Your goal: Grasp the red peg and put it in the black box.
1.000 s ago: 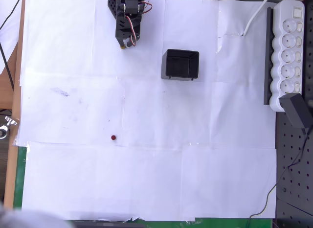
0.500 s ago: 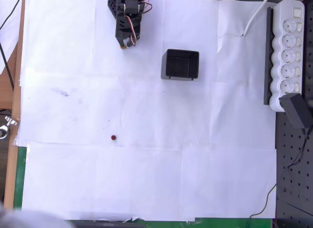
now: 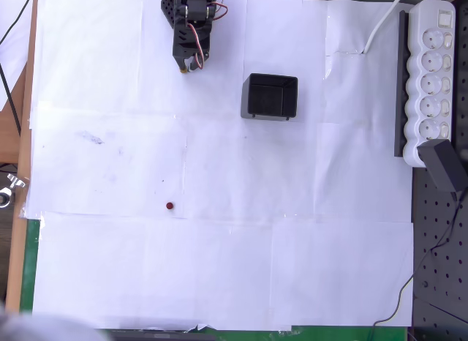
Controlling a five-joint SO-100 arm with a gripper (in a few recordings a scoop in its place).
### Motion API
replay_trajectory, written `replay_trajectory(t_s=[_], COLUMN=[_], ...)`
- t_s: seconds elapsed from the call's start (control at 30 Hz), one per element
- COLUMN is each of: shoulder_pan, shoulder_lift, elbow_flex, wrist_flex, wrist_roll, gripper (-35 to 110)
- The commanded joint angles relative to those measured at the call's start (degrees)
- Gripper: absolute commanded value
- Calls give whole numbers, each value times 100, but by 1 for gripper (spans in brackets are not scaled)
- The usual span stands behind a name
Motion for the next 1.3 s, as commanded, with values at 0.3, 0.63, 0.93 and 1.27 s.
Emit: replay_trajectory(t_s=[0.3,0.63,0.93,1.27], shoulder_pan=[9,598,677,1090], shoulder_lift=[-510,905,3067,5836], elbow_flex=[-475,88,1749,2171], wrist_flex=[439,-2531,-4008,-8279], wrist_roll=[255,-26,-272,-562], gripper=[0,0,0,0])
